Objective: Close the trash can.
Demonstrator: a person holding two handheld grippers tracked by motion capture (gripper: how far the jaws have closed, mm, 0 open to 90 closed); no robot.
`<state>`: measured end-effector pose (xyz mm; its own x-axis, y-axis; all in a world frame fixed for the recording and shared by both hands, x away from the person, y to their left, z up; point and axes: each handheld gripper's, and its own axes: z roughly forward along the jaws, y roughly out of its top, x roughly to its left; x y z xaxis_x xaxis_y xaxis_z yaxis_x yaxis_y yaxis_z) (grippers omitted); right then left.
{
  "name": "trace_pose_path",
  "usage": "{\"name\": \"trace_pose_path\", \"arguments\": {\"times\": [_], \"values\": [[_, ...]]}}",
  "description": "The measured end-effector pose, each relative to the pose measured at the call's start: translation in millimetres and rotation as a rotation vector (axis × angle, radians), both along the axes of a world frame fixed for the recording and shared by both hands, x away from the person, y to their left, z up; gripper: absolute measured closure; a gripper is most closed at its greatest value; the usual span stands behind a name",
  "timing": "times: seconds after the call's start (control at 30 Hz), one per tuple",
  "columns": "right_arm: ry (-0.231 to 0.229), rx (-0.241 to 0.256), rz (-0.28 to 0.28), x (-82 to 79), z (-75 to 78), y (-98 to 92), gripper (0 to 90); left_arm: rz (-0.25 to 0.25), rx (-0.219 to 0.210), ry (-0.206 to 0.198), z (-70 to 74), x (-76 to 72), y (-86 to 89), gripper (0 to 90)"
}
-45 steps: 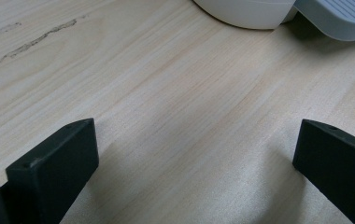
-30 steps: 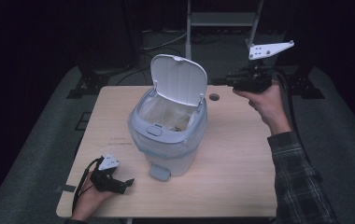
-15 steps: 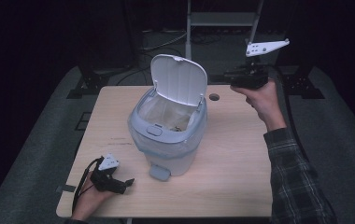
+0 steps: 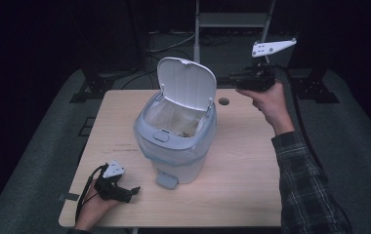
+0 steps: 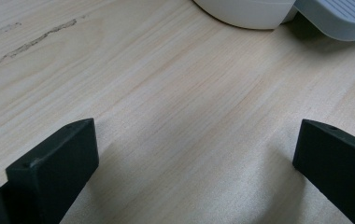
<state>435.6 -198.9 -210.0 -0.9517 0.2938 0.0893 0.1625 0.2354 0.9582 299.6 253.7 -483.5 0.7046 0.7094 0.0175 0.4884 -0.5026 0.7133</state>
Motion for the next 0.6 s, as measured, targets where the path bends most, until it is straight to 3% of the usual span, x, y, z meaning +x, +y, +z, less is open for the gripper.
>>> {"name": "trace_pose_path", "arguments": {"times": [0.6], "values": [[-0.005,-0.024,0.086,-13.6,4.3,20.8,90.0,-0.001,0.000,0.001,0.1,0.0,0.1,0.0]]}}
